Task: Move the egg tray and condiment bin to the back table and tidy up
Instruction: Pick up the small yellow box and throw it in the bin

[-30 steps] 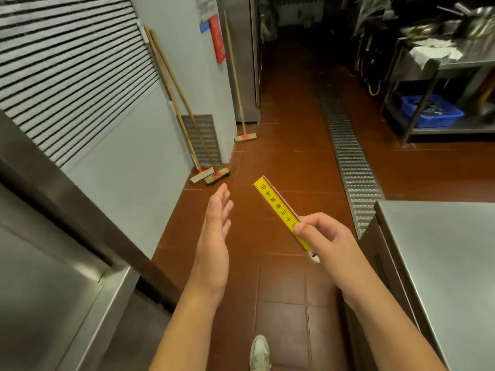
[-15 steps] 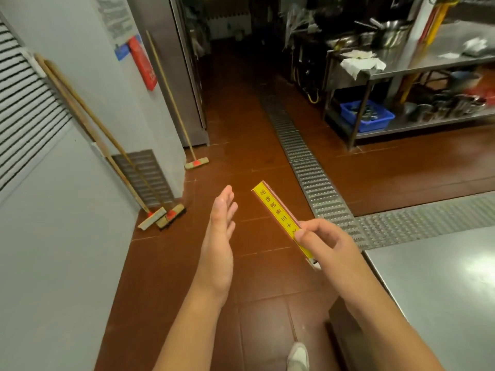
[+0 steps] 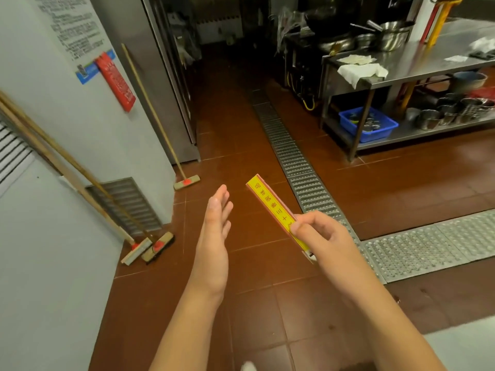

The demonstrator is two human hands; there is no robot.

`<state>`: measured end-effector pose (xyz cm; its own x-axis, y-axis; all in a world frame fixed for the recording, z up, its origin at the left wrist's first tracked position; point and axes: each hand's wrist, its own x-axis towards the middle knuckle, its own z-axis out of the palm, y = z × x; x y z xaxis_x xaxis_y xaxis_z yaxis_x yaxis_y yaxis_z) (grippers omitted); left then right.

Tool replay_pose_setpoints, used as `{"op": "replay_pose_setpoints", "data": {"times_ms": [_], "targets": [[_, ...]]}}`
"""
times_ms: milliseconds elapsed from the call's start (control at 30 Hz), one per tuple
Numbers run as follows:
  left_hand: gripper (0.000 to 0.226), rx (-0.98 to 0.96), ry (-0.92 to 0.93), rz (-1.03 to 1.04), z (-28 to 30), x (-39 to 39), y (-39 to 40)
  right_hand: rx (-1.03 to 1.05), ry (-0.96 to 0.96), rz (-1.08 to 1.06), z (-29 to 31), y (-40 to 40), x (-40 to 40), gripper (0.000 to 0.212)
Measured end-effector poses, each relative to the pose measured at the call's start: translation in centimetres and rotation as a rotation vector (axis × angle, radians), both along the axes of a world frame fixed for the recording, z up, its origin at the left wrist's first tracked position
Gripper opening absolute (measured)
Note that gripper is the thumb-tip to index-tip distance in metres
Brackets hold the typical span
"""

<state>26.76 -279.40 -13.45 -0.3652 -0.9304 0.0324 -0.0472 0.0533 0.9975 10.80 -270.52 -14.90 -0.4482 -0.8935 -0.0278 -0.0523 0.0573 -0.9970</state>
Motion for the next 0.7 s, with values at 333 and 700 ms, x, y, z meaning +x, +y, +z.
{"op": "replay_pose_setpoints", "data": {"times_ms": [333, 700], "targets": [[0.076, 0.033, 0.007, -0.213, -0.8, -10.2, -15.0, 0.024, 0.006, -0.265, 0.3, -11.0, -8.7, 0.015], [0.080, 0.094, 0.006, -0.597, -0.8, -27.8, -20.4, 0.035, -0.033, -0.608, -0.6, -12.8, -20.2, 0.023]]}}
